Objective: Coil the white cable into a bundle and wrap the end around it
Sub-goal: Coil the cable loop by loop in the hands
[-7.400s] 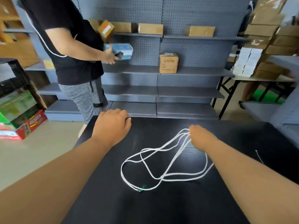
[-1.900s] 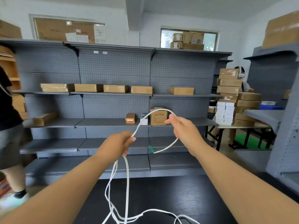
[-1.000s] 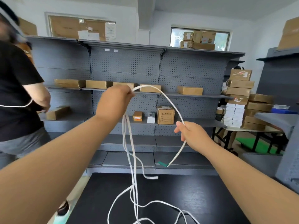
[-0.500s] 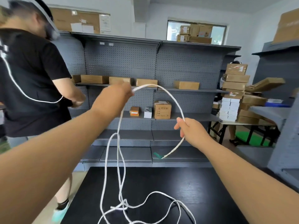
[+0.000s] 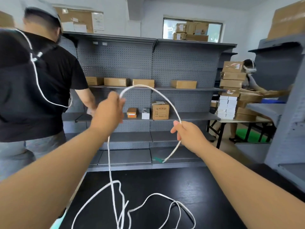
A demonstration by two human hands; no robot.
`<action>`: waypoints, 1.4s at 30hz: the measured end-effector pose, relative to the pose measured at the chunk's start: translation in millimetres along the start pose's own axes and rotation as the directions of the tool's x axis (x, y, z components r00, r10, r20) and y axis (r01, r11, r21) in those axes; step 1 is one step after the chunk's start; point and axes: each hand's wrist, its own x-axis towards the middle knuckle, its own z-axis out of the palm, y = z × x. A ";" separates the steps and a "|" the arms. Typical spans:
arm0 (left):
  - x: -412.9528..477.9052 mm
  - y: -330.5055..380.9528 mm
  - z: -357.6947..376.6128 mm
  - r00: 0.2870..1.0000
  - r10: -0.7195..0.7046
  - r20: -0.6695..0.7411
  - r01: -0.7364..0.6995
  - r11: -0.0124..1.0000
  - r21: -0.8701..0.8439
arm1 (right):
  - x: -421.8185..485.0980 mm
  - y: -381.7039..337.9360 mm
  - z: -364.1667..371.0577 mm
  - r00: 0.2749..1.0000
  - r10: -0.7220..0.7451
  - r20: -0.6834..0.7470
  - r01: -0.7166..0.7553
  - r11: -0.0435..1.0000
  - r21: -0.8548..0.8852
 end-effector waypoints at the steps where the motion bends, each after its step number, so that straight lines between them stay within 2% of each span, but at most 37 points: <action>1: -7.5 -0.8 8.3 0.999 0.046 0.026 -0.047 0.998 0.031 | 0.8 1.9 0.3 1.000 0.025 -0.014 -0.025 0.999 0.046; 2: -14.8 -0.4 15.4 0.996 0.062 0.066 -0.064 0.998 0.023 | 1.0 4.0 0.1 0.999 0.049 -0.024 -0.047 0.996 0.081; 4: -25.8 -5.3 26.7 0.986 0.016 0.164 -0.007 0.998 -0.058 | 1.5 9.4 -2.2 0.995 0.097 -0.032 -0.092 0.986 0.140; 8: -38.4 -16.7 45.2 0.932 -0.156 0.326 0.220 0.961 -0.170 | 0.6 20.3 -12.7 0.988 0.144 -0.055 -0.131 0.971 0.200; 10: -46.7 -18.2 51.6 0.872 -0.248 0.422 0.346 0.922 -0.175 | 0.5 25.5 -20.0 0.988 0.146 -0.059 -0.131 0.970 0.205; 12: -51.8 -19.0 57.3 0.820 -0.318 0.476 0.363 0.932 -0.003 | 1.2 31.1 -27.2 0.986 0.155 -0.066 -0.138 0.967 0.215; 14: -55.7 -17.7 63.1 0.810 -0.367 0.458 0.343 0.929 0.137 | 3.3 37.0 -32.1 0.985 0.161 -0.067 -0.142 0.965 0.221; 15: -56.9 -17.4 68.2 0.791 -0.391 0.471 0.387 0.915 0.109 | 5.0 40.2 -33.8 0.984 0.163 -0.066 -0.144 0.963 0.228; 16: -57.9 -17.2 74.2 0.754 -0.410 0.513 0.479 0.878 -0.003 | 7.0 43.2 -35.3 0.984 0.166 -0.065 -0.146 0.959 0.242; 18: -61.8 -9.5 83.9 0.682 -0.412 0.605 0.654 0.713 -0.252 | 11.2 48.2 -38.0 0.981 0.179 -0.071 -0.153 0.946 0.285; 20: -66.0 0.0 93.5 0.653 -0.393 0.648 0.719 0.592 -0.365 | 15.0 52.6 -41.1 0.976 0.202 -0.088 -0.162 0.928 0.335; 24: -72.9 20.3 116.2 0.673 -0.379 0.636 0.725 0.508 -0.465 | 21.6 60.8 -47.0 0.965 0.233 -0.116 -0.165 0.894 0.417; 27: -79.1 42.8 131.7 0.692 -0.389 0.608 0.713 0.497 -0.495 | 27.7 65.1 -50.1 0.960 0.249 -0.127 -0.161 0.863 0.479; 30: -82.6 64.2 147.2 0.717 -0.447 0.534 0.696 0.437 -0.570 | 34.3 67.6 -53.7 0.952 0.273 -0.143 -0.153 0.821 0.550; 32: -83.8 75.7 157.2 0.737 -0.511 0.443 0.668 0.447 -0.595 | 37.4 69.5 -55.5 0.950 0.274 -0.149 -0.140 0.801 0.582; 35: -84.8 89.8 170.0 0.735 -0.588 0.338 0.637 0.429 -0.641 | 39.0 72.7 -55.9 0.949 0.277 -0.152 -0.128 0.778 0.615; 42: -87.0 110.1 183.9 0.737 -0.608 0.295 0.584 0.354 -0.730 | 35.7 85.2 -51.5 0.954 0.279 -0.107 -0.140 0.734 0.664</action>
